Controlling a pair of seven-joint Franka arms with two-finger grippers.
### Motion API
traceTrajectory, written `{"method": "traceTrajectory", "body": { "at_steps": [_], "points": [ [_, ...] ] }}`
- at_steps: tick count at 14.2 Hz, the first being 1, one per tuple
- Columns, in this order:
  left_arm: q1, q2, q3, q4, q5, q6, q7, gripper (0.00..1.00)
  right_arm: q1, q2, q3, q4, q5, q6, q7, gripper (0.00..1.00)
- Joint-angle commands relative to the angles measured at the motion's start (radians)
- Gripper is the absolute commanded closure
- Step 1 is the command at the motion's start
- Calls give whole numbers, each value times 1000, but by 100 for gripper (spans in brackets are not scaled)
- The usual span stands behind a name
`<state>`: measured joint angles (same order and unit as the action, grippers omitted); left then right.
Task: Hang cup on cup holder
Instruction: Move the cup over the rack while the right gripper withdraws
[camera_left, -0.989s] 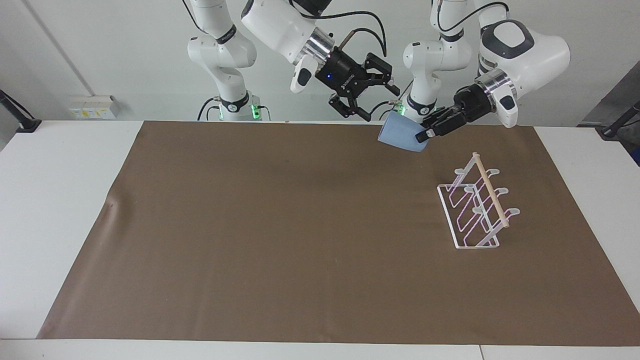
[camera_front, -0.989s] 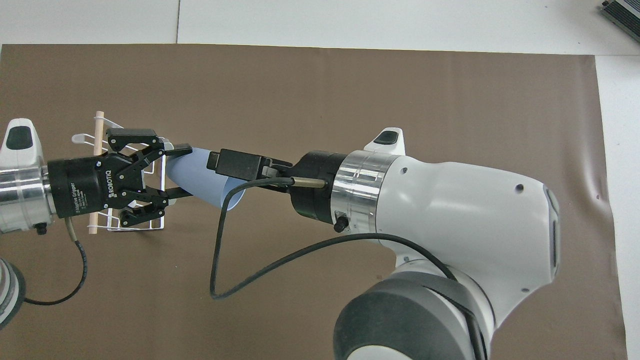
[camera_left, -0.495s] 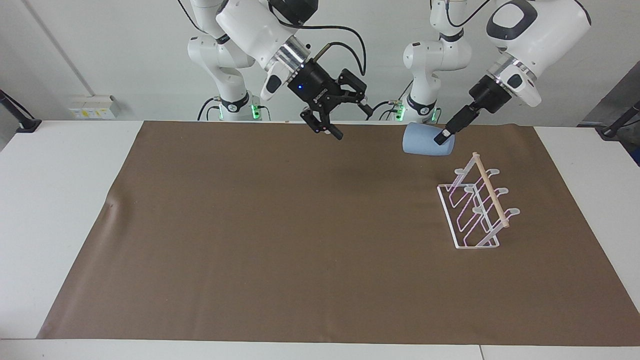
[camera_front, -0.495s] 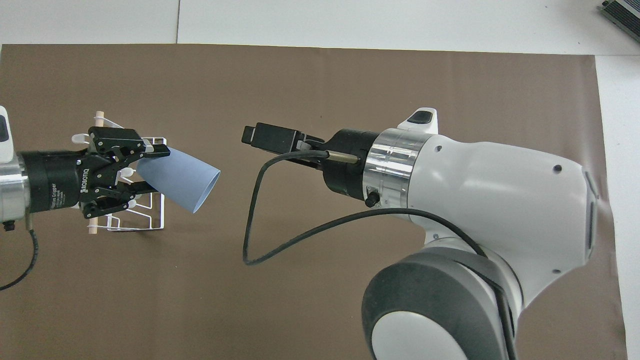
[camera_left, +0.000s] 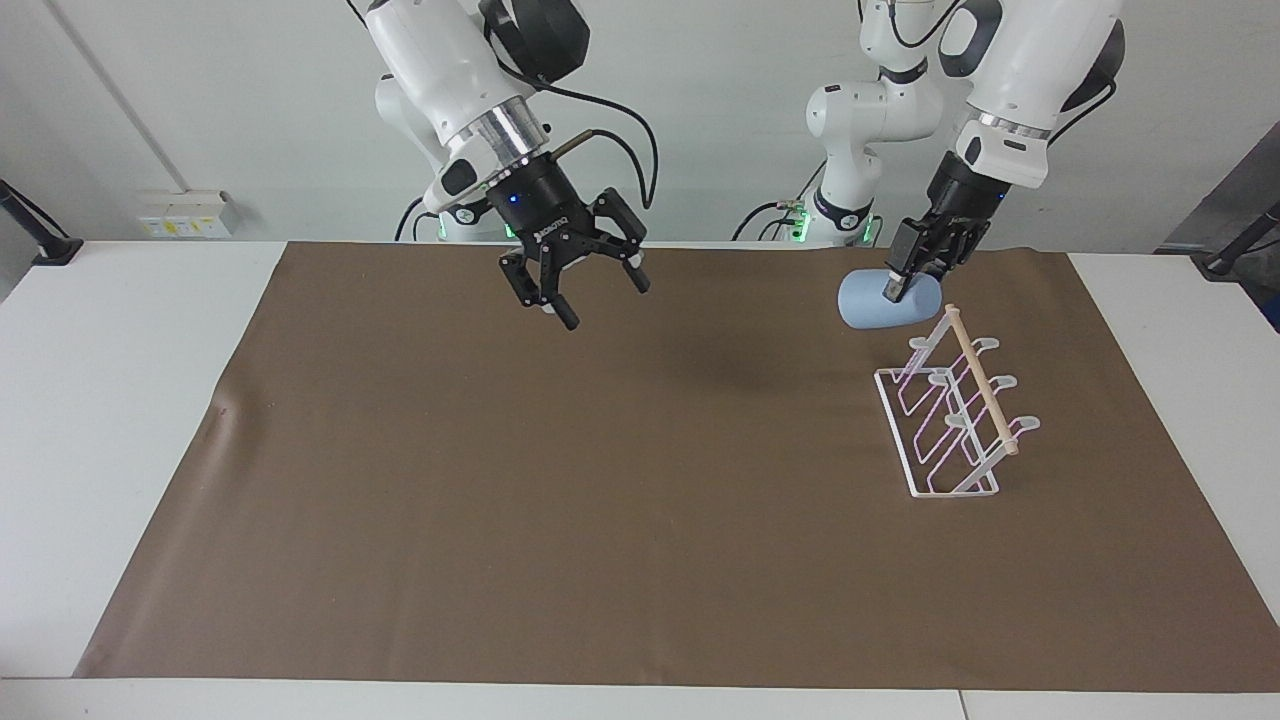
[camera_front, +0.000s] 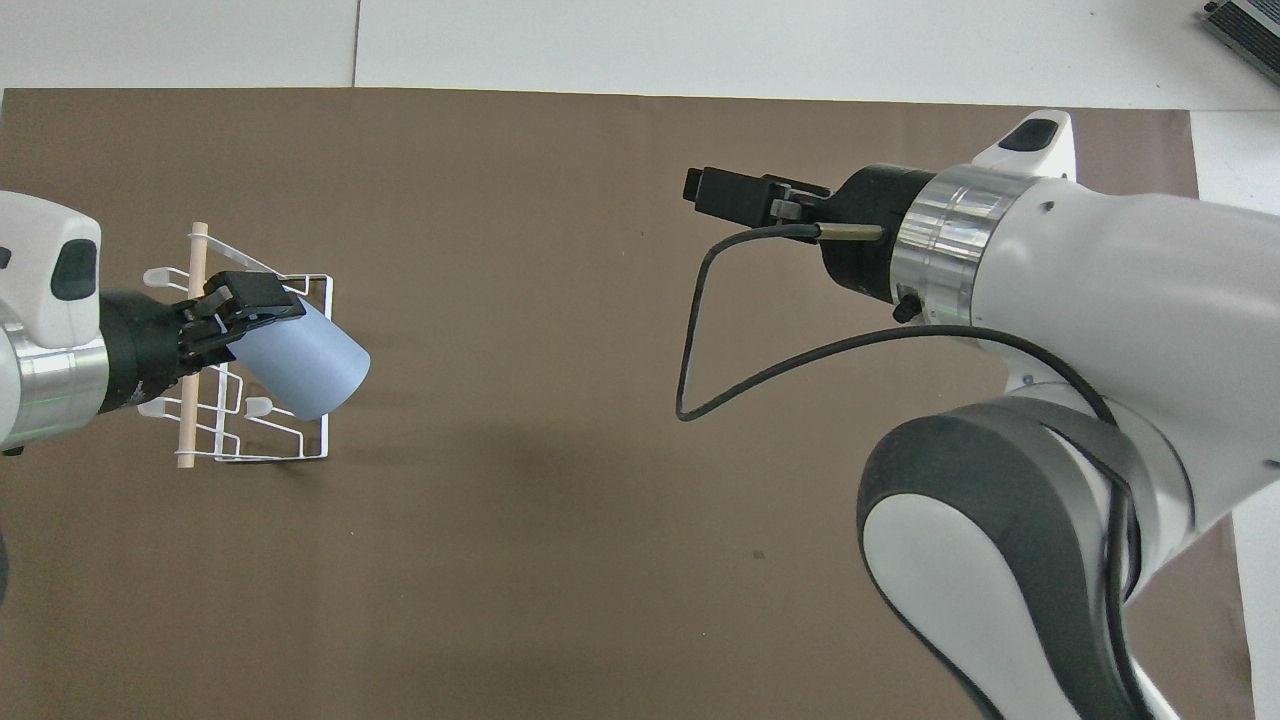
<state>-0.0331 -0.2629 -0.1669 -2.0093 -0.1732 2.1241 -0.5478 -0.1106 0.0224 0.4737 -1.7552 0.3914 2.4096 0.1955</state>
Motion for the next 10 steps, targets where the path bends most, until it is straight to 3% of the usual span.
{"method": "traceTrajectory", "body": {
  "at_steps": [1,4,6,10],
  "points": [
    [16,-1,6,-45,57,135,86,100,-6,-9,-52,3,-101,-94,-143,0],
    [50,19,6,-112,93,322,112,100,-4,-9,-116,42,-141,-254,-306,0],
    [67,84,6,-106,165,411,123,100,-4,-7,-151,91,-172,-370,-307,0],
    [82,125,7,-109,199,462,121,100,3,-9,-259,164,-174,-614,-303,0]
  ]
}}
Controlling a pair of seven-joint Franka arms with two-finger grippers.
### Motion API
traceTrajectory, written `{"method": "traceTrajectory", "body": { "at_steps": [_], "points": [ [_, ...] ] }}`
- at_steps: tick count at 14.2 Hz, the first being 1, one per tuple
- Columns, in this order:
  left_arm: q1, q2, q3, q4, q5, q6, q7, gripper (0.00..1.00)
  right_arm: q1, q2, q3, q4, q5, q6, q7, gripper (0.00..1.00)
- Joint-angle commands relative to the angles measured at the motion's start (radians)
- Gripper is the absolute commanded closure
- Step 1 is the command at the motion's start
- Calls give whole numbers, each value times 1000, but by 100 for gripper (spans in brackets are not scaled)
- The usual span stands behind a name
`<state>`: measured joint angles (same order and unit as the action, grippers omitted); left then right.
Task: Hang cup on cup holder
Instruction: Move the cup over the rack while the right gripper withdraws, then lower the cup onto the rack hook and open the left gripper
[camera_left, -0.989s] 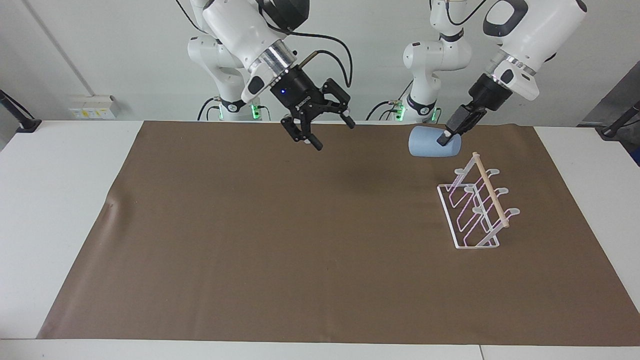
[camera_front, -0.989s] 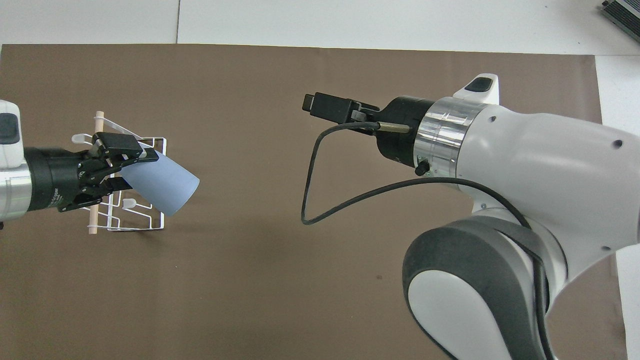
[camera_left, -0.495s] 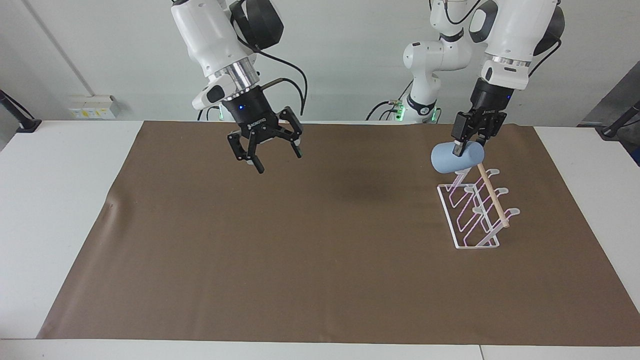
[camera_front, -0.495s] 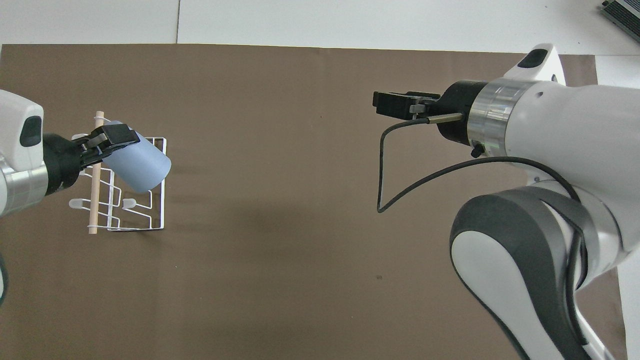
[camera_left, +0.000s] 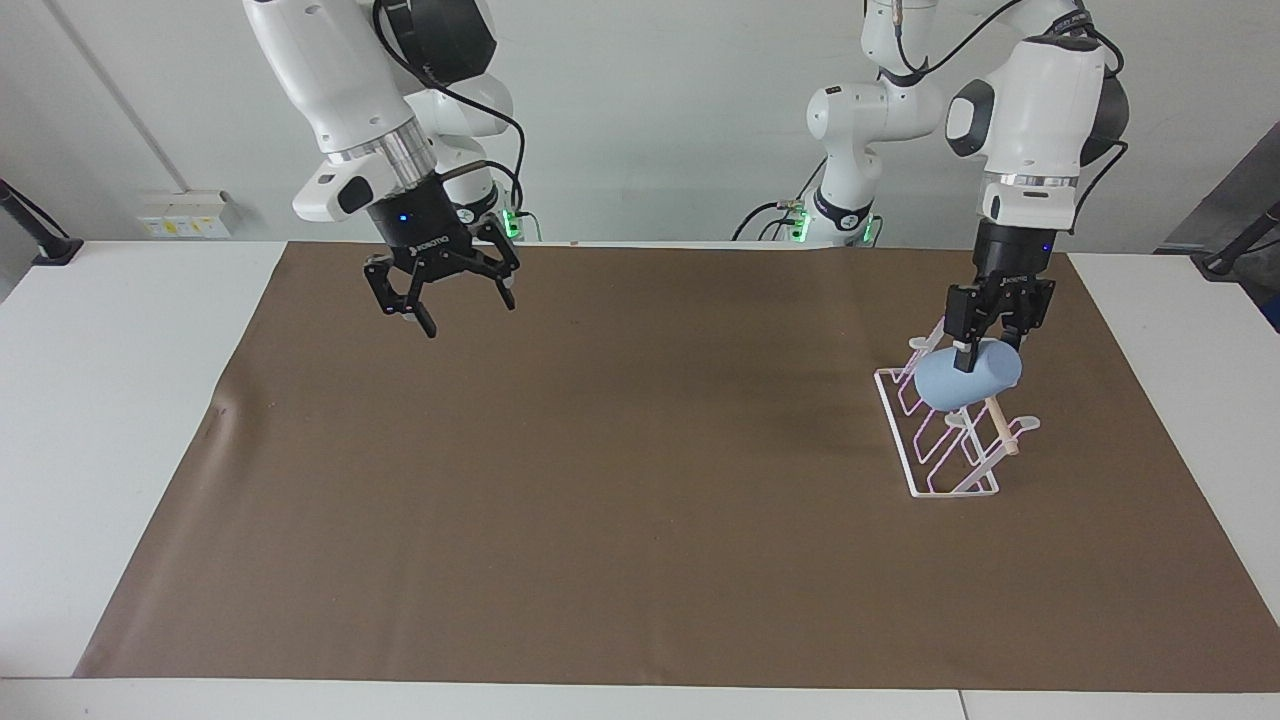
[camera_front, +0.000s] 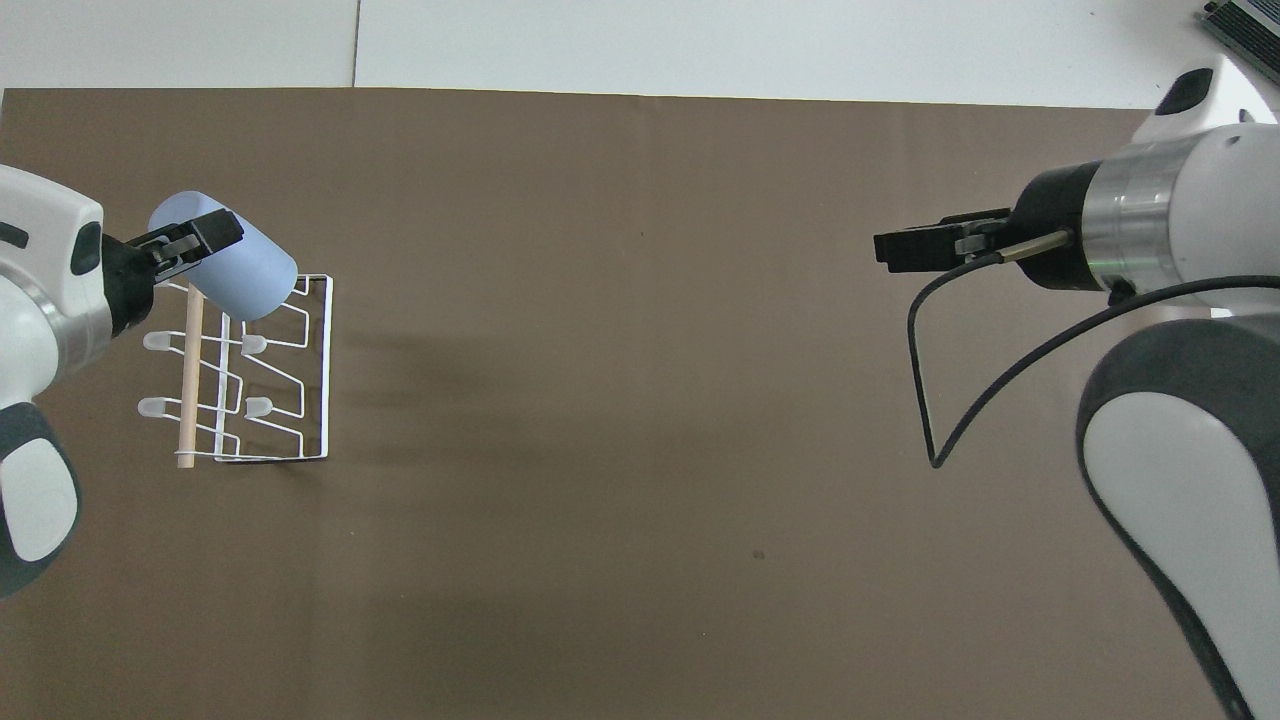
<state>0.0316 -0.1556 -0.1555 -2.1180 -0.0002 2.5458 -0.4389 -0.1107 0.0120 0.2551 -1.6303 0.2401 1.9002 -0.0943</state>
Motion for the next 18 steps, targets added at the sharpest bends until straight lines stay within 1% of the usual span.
{"method": "traceTrajectory", "body": {
  "at_steps": [1,2,4,5,7,8,10,13,14,16,18],
  "points": [
    [17,33,-4,6,44,47,14,100,8,-3,-48,43,-27,-157,-5,0],
    [21,53,-4,6,84,57,12,100,8,-6,-50,44,-66,-208,13,0],
    [37,82,-4,1,92,106,12,100,8,-12,-50,44,-134,-289,47,0],
    [37,88,-4,-3,95,111,9,100,8,-17,-53,44,-168,-326,47,0],
    [39,93,-4,-4,97,122,11,100,9,-30,-53,41,-275,-349,38,0],
    [37,103,-4,-8,97,129,11,100,9,-41,-53,29,-292,-354,38,0],
    [36,96,-4,-39,97,140,9,100,9,-43,-59,26,-295,-380,38,0],
    [34,91,-4,-57,97,152,9,100,9,-52,-86,18,-297,-392,36,0],
    [36,91,-4,-63,97,162,9,100,9,-53,-91,14,-295,-392,36,0],
    [34,91,-4,-83,97,183,11,100,9,-56,-129,7,-277,-389,34,0],
    [36,90,-4,-100,97,202,11,100,9,-56,-140,10,-277,-385,42,0]
  ]
}}
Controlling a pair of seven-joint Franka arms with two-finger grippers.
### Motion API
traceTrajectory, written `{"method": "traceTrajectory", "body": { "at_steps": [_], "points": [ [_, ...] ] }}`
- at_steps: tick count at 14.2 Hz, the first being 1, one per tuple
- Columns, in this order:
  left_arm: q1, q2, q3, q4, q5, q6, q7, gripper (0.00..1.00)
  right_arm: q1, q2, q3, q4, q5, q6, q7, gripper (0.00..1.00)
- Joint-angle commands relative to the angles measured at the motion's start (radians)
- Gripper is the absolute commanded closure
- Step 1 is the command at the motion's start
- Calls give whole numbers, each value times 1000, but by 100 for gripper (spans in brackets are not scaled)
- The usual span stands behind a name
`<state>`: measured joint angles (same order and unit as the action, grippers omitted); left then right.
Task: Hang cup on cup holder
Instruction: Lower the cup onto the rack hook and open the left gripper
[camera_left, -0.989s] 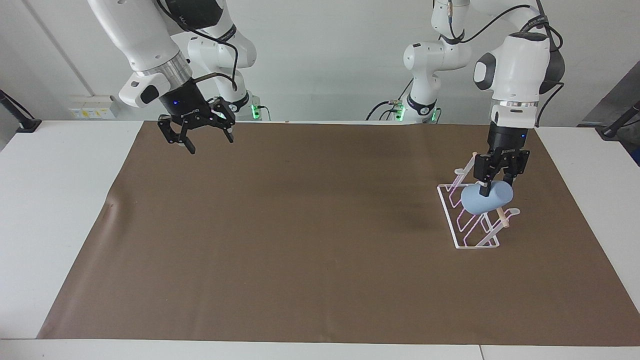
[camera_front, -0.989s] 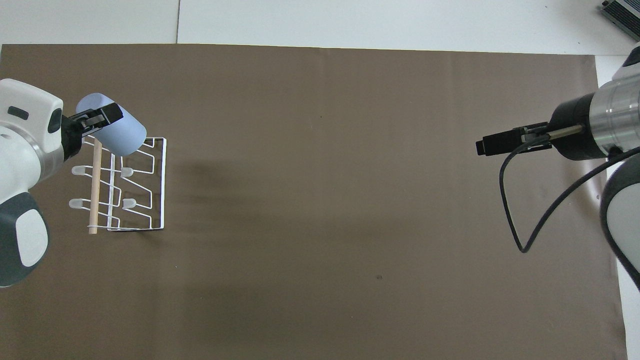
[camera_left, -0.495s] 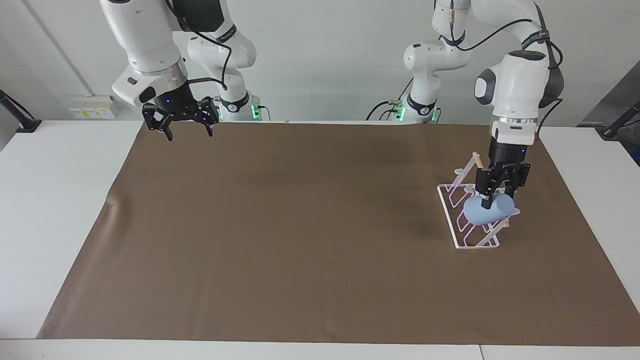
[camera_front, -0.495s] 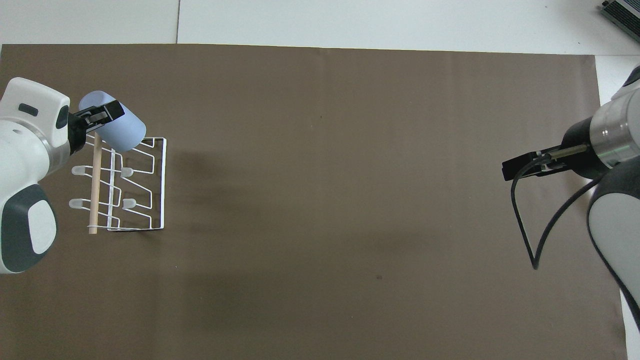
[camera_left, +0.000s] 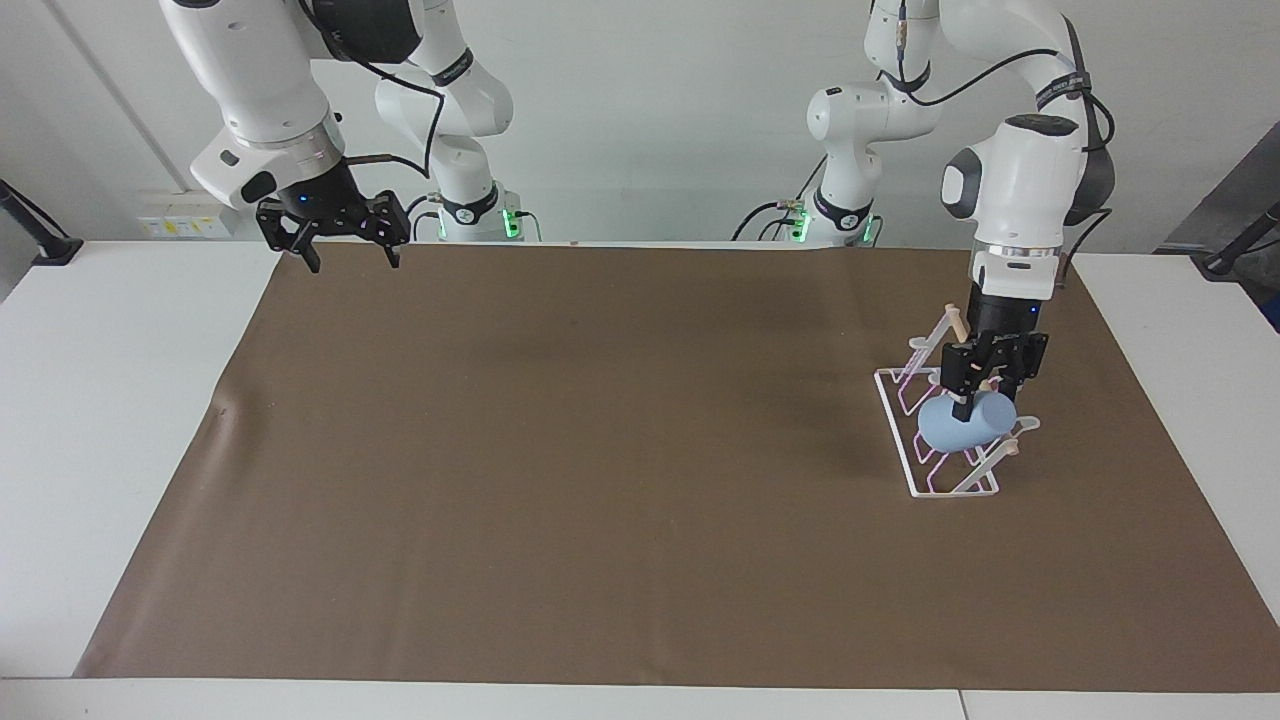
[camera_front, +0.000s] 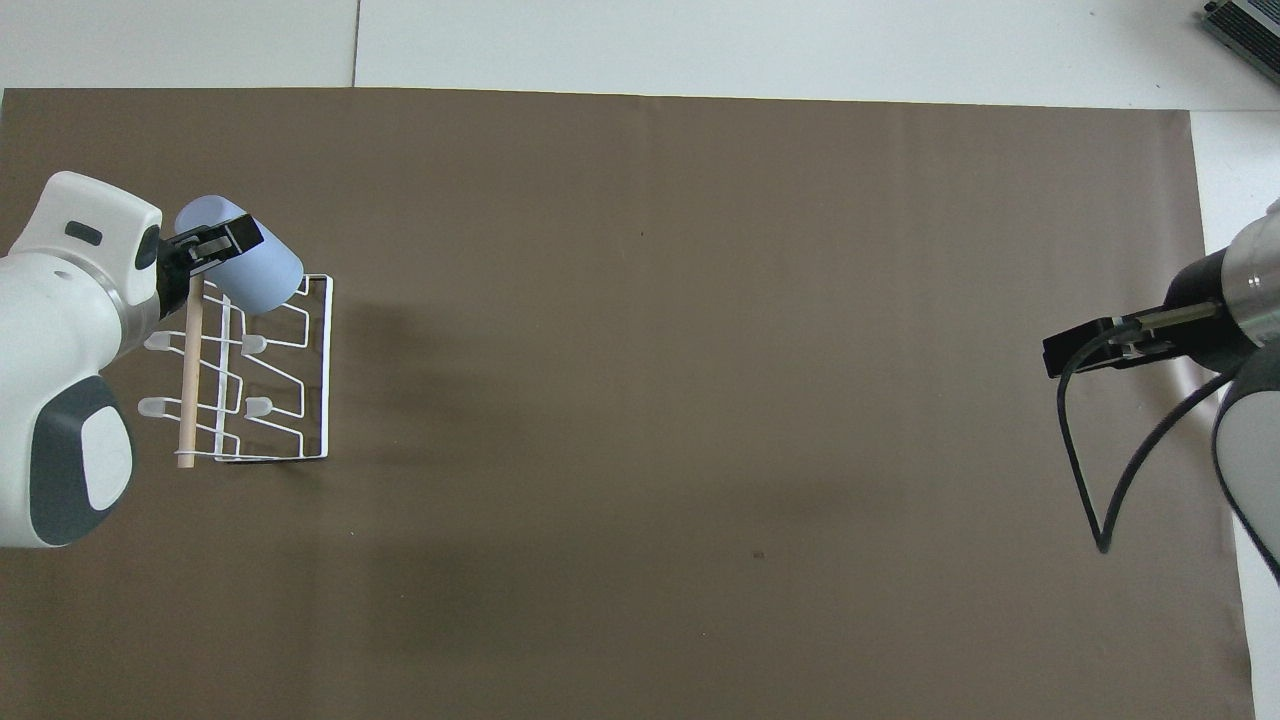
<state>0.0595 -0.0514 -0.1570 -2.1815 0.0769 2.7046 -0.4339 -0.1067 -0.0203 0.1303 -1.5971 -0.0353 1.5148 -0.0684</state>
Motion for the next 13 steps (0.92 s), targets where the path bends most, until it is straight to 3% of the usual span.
{"method": "traceTrajectory", "body": {
  "at_steps": [1,3,4,5,9,13],
  "points": [
    [8,-13,-3,-38,20,43,6,100,5,-24,-32,-23,0,1,15,0],
    [10,-15,-3,-40,20,43,7,96,5,-24,-38,-23,9,1,19,0],
    [8,-15,-3,-40,20,41,9,42,5,-24,-46,-24,20,2,19,0],
    [8,-15,-3,-40,20,41,9,0,5,-23,-57,-24,21,7,16,0],
    [11,-8,-1,8,20,-5,70,0,-7,-23,-58,-24,21,7,19,0],
    [5,-2,-3,205,20,-323,106,0,4,-24,-52,-23,21,7,21,0]
  ]
}}
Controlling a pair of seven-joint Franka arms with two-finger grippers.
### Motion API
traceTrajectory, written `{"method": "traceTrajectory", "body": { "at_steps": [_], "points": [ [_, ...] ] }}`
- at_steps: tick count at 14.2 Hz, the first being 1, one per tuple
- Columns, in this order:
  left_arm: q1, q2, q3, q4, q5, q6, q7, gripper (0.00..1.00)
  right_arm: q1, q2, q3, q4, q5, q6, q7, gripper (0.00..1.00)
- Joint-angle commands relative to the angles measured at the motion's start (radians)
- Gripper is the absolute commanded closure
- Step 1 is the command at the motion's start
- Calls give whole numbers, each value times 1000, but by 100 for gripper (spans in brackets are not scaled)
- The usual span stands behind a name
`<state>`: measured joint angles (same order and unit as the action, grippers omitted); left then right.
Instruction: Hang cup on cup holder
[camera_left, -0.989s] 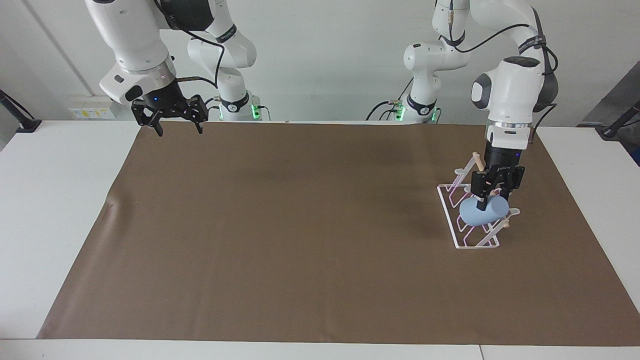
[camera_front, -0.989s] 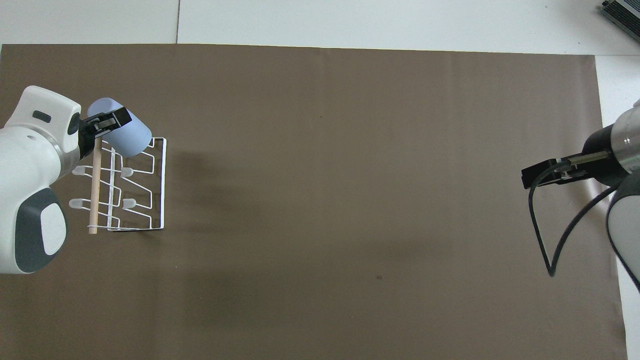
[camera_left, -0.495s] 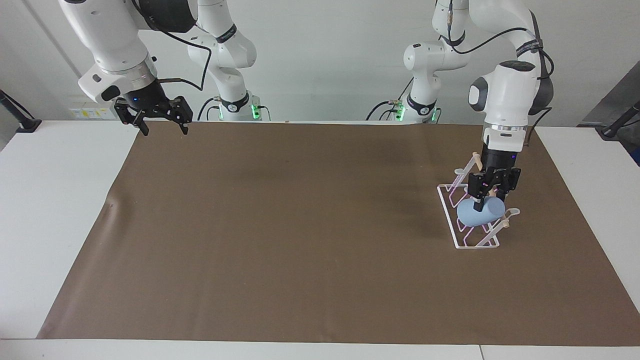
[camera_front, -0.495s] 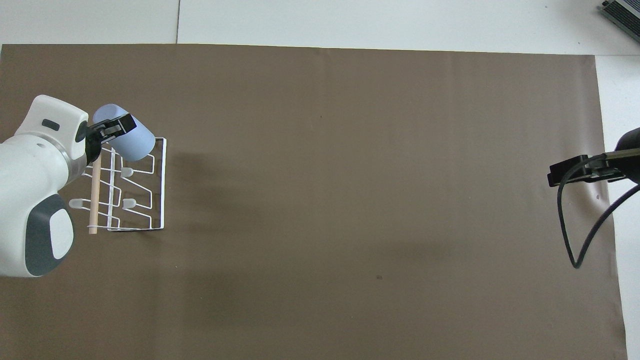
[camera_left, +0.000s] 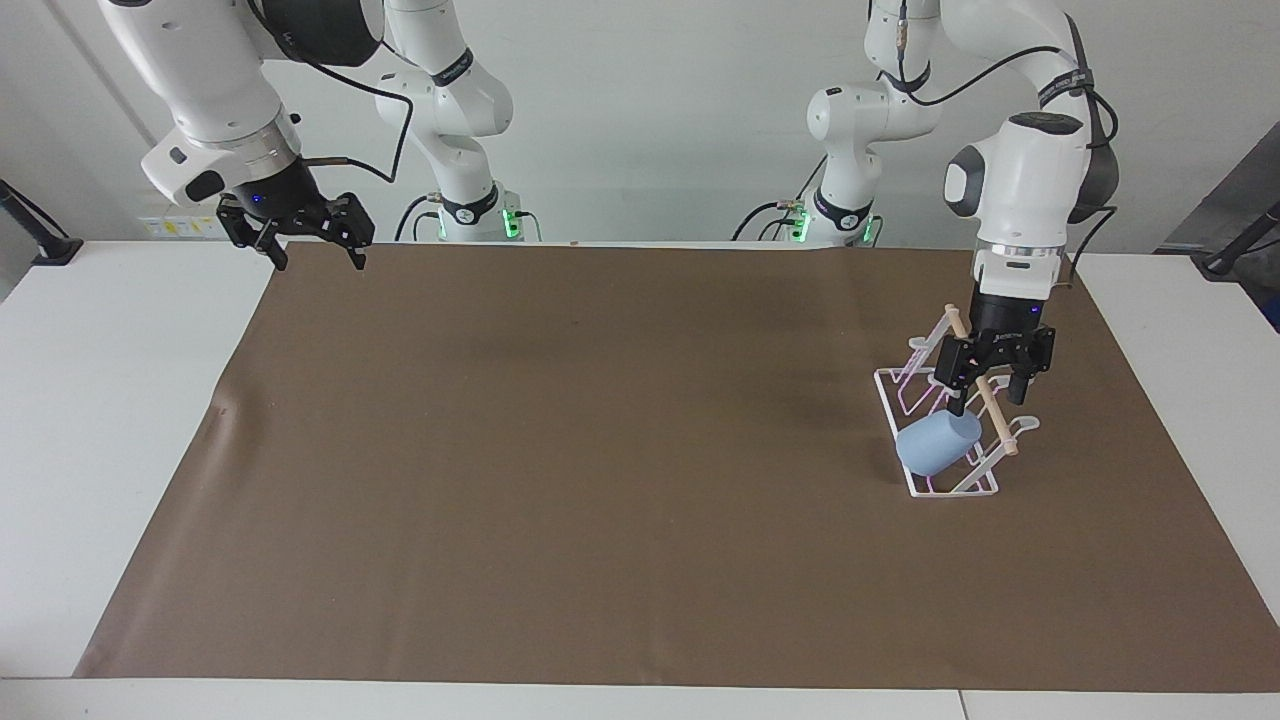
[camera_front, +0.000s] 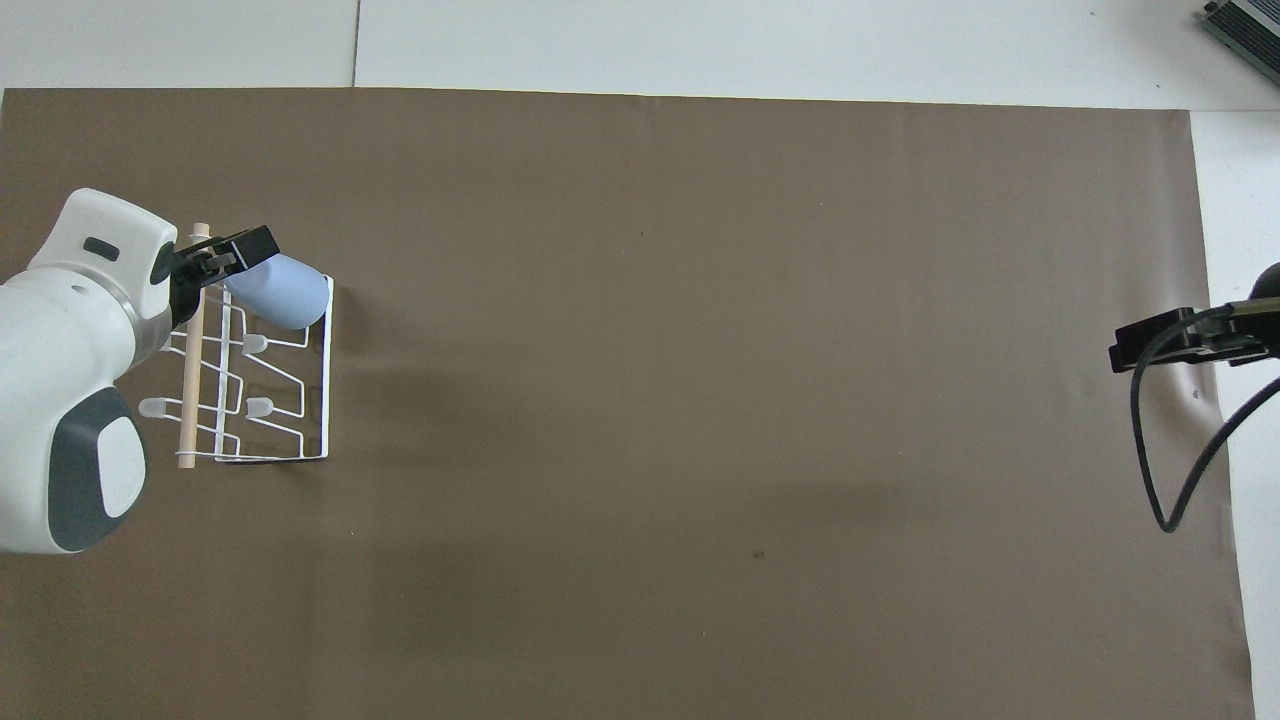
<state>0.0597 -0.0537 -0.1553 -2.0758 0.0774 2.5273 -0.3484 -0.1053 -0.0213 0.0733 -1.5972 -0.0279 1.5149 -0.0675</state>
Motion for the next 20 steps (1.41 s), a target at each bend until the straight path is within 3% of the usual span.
{"method": "traceTrajectory", "body": {
  "at_steps": [1,10,15,17,20],
  "points": [
    [3,2,-6,149,15,-224,31,0,3,-23,10,-21,14,7,21,0],
    [6,6,-1,425,-39,-812,383,0,4,-39,3,-21,13,5,11,0],
    [11,-9,13,376,-120,-785,367,0,4,-40,3,-21,13,2,11,0],
    [11,-9,16,405,-133,-821,347,0,3,-42,2,-21,14,-1,11,0],
    [14,18,11,519,-134,-978,344,0,1,-42,2,-21,14,-2,11,0]
  ]
}}
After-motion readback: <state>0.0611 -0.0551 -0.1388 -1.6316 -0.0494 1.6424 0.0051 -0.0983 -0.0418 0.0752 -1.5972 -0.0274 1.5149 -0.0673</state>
